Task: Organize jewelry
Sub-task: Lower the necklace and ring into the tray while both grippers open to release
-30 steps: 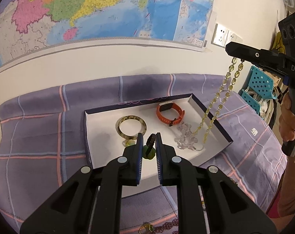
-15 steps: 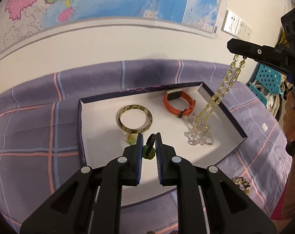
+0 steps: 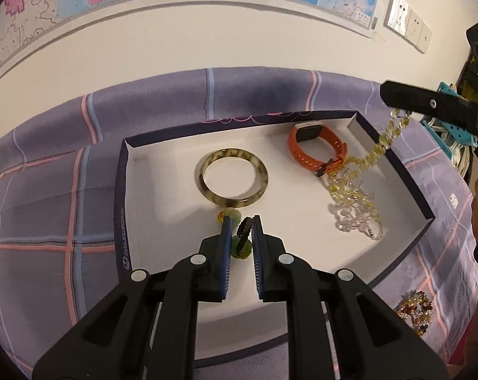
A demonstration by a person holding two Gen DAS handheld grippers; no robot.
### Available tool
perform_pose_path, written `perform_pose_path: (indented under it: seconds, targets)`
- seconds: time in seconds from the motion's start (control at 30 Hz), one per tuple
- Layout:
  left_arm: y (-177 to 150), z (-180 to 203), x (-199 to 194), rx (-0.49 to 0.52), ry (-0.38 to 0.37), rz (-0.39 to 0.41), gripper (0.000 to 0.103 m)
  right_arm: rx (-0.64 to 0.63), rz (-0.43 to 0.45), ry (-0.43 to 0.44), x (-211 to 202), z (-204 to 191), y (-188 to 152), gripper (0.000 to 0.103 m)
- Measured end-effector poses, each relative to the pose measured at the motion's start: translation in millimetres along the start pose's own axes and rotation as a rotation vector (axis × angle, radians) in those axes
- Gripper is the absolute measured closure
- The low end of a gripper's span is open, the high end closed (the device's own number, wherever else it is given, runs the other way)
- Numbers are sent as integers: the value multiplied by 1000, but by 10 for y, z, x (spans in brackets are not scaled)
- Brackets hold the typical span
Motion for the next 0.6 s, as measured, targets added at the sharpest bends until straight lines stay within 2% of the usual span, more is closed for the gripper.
perform_pose_path:
  seconds: [0.27, 0.4, 0.5, 0.6]
  targets:
    - [0, -16, 121, -7, 13, -25, 90, 48, -53, -5, 166, 166, -160, 93]
    - [7, -13, 143, -7, 19, -28, 86, 70, -76, -7, 239, 238, -230, 93]
    - [2, -29, 145, -15, 15, -29, 82, 83, -96, -5, 297, 260, -277, 91]
    - [1, -29, 112, -18, 18, -24, 72, 93, -106, -12, 330, 288, -320, 91]
Point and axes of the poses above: each gripper's, at about its wrist camera, not at the fingertips, and x roughly the way its jaws point, z to its right, y to its top, the point moved 5 cm from there along x, roughly the way its jaws point, and after that the axes turned 7 degrees about x, right-handed, at the moved point
